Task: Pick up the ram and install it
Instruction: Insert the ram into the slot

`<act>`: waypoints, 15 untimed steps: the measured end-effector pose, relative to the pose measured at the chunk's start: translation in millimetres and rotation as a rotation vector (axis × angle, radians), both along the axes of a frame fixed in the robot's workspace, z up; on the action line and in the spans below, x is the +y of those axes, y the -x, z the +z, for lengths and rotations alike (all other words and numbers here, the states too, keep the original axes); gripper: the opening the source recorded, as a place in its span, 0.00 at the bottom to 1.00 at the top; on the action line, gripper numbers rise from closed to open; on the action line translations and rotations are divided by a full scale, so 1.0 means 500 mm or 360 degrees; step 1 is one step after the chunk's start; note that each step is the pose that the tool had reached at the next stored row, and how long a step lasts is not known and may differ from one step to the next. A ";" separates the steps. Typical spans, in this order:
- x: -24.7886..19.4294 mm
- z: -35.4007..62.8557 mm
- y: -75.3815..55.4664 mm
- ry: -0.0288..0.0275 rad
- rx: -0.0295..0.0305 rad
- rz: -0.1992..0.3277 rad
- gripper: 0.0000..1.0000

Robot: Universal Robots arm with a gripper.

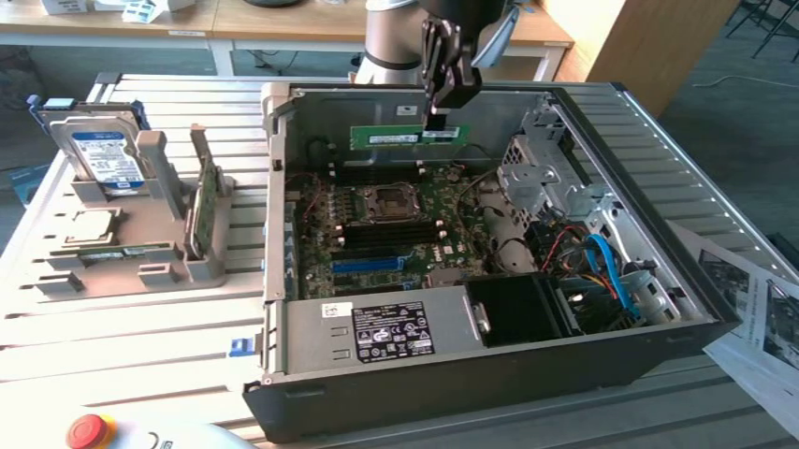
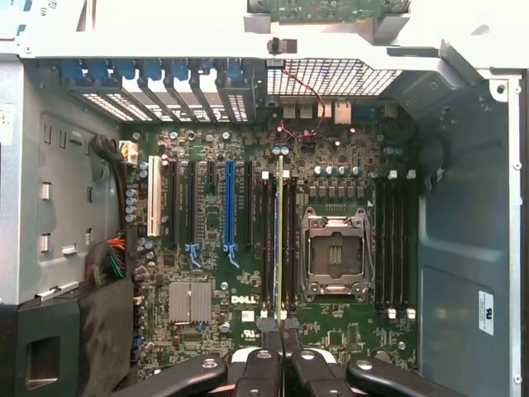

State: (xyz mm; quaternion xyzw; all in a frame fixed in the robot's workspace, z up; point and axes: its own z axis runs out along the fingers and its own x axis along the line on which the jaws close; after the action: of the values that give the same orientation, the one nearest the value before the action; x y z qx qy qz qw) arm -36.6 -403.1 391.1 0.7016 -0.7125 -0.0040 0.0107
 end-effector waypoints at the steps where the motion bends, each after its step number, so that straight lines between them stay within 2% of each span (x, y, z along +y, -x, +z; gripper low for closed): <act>1: -0.0001 -0.001 0.000 0.00002 -0.00003 0.0000 0.12; 15: -0.0002 -0.048 0.001 0.00005 -0.00011 0.0000 0.12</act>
State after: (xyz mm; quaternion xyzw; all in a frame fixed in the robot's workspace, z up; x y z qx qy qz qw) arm -36.9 -403.2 367.2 0.7016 -0.7125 -0.0037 0.0106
